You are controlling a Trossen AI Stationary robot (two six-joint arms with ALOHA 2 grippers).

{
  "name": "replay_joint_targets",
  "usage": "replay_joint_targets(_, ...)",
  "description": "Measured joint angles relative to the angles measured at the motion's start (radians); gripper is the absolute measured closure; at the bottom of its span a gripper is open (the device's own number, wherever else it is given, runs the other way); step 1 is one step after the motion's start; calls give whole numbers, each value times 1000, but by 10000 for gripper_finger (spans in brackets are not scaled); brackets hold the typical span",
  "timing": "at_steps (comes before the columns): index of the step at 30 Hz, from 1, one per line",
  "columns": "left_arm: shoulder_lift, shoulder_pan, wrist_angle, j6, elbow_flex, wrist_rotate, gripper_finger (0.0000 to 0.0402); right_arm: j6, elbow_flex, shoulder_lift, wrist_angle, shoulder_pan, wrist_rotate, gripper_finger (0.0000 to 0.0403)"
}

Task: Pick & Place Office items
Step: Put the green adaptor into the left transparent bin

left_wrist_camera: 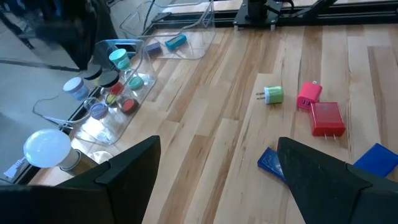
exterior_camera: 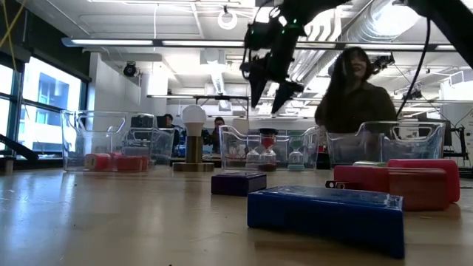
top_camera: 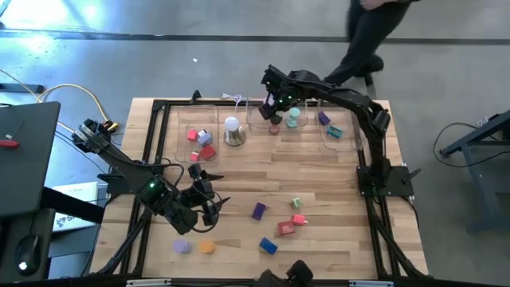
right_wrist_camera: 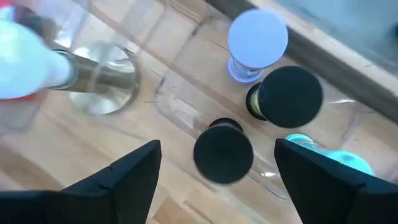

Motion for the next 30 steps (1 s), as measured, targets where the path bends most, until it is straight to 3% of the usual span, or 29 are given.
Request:
replay_joint_targets(6,0,0,0,-5,0,11,88,6,0,-116,-47,66,-8,100)
replay_joint_targets(14,3,0,0,-57,-12,110,88,12,1,-240,-200,224,3,100)
replay_joint_targets(24,20,0,7,-76,-16,117,88,168,1,-272,-506,501,220,100)
replay_joint_targets(30,74,3,8,-77,-16,111,88,255,0,-272,-518,688,293,100)
